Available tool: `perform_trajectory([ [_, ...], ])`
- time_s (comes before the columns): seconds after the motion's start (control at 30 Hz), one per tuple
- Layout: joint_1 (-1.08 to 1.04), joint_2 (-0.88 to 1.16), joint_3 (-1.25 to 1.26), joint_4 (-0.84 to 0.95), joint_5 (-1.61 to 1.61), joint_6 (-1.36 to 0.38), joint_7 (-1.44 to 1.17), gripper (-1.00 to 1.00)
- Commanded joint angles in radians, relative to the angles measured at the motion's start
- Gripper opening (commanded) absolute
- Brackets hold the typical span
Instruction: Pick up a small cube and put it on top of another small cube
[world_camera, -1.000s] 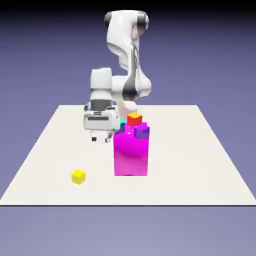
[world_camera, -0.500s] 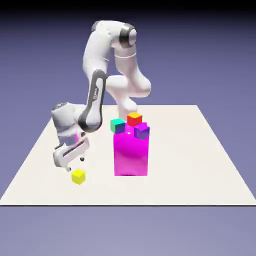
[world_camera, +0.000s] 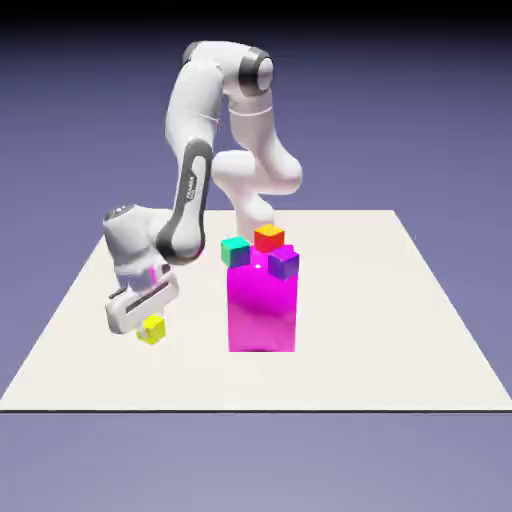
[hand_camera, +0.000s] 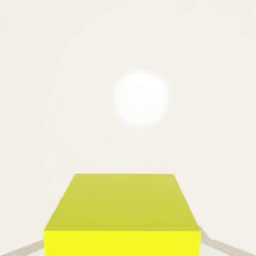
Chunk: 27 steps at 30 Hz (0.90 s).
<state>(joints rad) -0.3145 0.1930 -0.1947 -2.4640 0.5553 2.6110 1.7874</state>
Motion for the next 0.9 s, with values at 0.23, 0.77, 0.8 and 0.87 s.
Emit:
perform_trajectory([
  [0.23,0.06,-0.29,0.141,0.037,-0.114,-0.298,-0.256,-1.0],
  [0.77,0.228,-0.87,0.306,-0.053,-0.365,-0.836,-0.749,-1.0],
  [0.8,0.245,-0.906,0.302,-0.079,-0.383,-0.863,-0.778,-1.0],
  [0.87,0.278,-0.979,0.294,-0.131,-0.421,-0.916,-0.834,-1.0],
])
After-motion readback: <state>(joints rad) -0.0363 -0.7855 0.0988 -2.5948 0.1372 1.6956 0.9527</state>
